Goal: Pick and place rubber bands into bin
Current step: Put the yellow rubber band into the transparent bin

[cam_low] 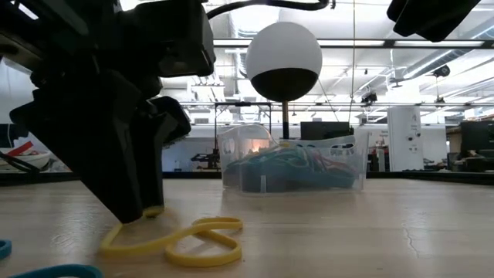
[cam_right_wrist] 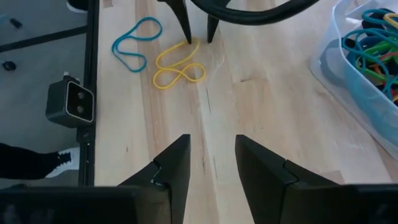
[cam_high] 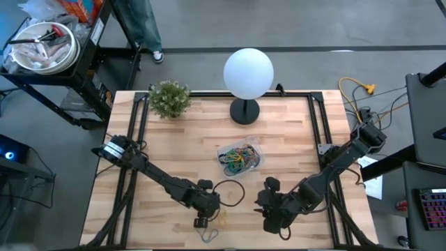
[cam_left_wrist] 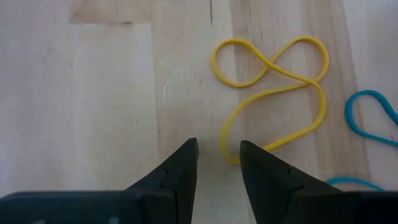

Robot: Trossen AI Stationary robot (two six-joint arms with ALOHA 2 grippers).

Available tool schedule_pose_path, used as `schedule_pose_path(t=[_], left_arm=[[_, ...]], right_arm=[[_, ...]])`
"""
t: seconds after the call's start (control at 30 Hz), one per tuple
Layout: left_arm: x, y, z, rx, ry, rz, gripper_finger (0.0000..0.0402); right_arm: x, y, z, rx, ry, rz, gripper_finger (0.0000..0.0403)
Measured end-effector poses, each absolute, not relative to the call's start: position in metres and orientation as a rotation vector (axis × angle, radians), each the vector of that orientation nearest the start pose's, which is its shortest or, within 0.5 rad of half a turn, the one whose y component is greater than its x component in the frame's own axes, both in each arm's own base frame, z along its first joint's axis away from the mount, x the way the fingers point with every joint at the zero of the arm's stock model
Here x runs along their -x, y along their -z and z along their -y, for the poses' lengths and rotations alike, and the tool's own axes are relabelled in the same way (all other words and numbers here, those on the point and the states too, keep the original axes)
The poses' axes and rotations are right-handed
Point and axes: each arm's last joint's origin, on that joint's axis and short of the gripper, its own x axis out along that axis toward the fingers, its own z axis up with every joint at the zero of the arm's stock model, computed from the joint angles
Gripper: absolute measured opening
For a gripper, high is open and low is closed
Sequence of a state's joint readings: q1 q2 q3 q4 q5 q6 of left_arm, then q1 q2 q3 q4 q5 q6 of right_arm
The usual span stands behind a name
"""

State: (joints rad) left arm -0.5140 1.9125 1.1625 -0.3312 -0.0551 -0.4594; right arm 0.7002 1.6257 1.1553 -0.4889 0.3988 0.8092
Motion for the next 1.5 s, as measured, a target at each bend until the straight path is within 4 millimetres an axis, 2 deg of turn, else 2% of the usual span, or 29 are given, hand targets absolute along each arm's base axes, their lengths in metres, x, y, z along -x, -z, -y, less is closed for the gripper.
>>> schedule_pose_path(t=[0.4,0.5,0.77,1.1,1.3,1.5], left_arm=[[-0.328,-0.144,0.182,0.117,0.171,-1.107,0.0106],[-0.328,-0.144,0.182,0.104,0.184,-1.105,0.0087],[-0.330,-0.144,0.184,0.117,0.228,-1.081,0.0006],[-0.326,-0.144,0.183,0.132,0.198,-1.140,0.0000],[-0.322,-0.158,0.180,0.109,0.160,-1.121,0.0000],[-0.321,-0.193,0.176,0.111,0.117,-0.978,0.0000]], right_arm=[[-0.263,-0.232,-0.206,-0.248,0.085,-0.841,0.0114],[-0.263,-0.232,-0.206,-0.248,0.085,-0.841,0.0111],[-0.263,-0.232,-0.206,-0.248,0.085,-0.841,0.0101],[-0.263,-0.232,-0.206,-0.248,0.085,-0.841,0.0088],[-0.263,-0.232,-0.206,-0.251,0.086,-0.842,0.0081],[-0.263,-0.232,-0.206,-0.249,0.085,-0.843,0.0075]])
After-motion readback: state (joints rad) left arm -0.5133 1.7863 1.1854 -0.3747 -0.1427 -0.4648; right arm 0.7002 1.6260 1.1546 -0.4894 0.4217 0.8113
